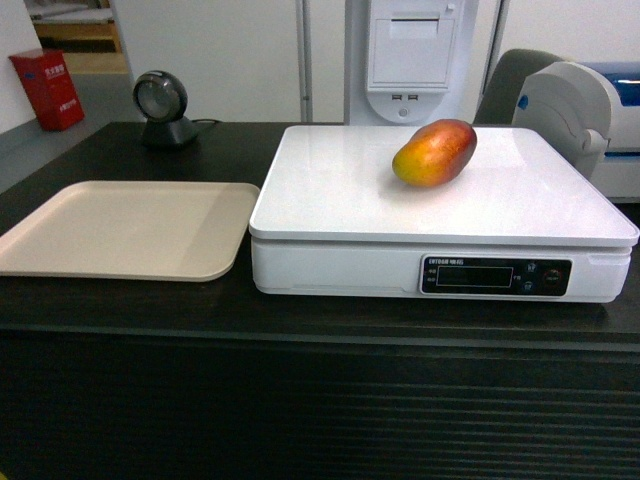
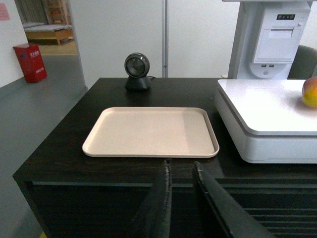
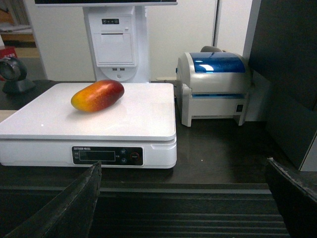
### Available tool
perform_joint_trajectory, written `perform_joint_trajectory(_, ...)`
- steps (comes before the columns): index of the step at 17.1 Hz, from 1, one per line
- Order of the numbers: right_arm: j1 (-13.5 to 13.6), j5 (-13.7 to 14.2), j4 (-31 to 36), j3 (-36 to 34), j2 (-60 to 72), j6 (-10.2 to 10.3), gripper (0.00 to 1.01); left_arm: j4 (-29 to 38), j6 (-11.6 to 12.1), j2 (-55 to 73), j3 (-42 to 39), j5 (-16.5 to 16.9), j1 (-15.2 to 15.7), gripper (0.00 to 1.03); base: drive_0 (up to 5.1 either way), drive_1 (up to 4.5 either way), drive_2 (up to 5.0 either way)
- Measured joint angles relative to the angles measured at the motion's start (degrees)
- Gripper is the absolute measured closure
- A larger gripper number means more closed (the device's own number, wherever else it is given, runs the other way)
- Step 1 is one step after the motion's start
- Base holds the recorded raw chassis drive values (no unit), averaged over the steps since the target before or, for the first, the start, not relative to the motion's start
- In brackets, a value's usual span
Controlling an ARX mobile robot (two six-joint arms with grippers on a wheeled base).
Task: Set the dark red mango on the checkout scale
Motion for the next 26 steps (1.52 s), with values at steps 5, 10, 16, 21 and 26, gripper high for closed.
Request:
perform_joint_trajectory(5,0.0,0.0,0.0,0.0,0.0,0.0,0.03,0.0,0.15,0.0,0.0,0.0,0.0,0.05,0.0,0.0,0.0)
perform_joint_trajectory(10,0.0,0.0,0.0,0.0,0.0,0.0,0.03,0.0,0.15,0.0,0.0,0.0,0.0,0.05,0.0,0.0,0.0)
perform_joint_trajectory(16,0.0,0.0,0.0,0.0,0.0,0.0,0.03,0.0,0.15,0.0,0.0,0.0,0.0,0.05,0.0,0.0,0.0)
perform_joint_trajectory(21,0.0,0.0,0.0,0.0,0.0,0.0,0.03,0.0,0.15,0.0,0.0,0.0,0.0,0.05,0.0,0.0,0.0)
perform_joint_trajectory(26,0.0,0.0,0.0,0.0,0.0,0.0,0.03,0.0,0.15,0.0,0.0,0.0,0.0,0.05,0.0,0.0,0.0)
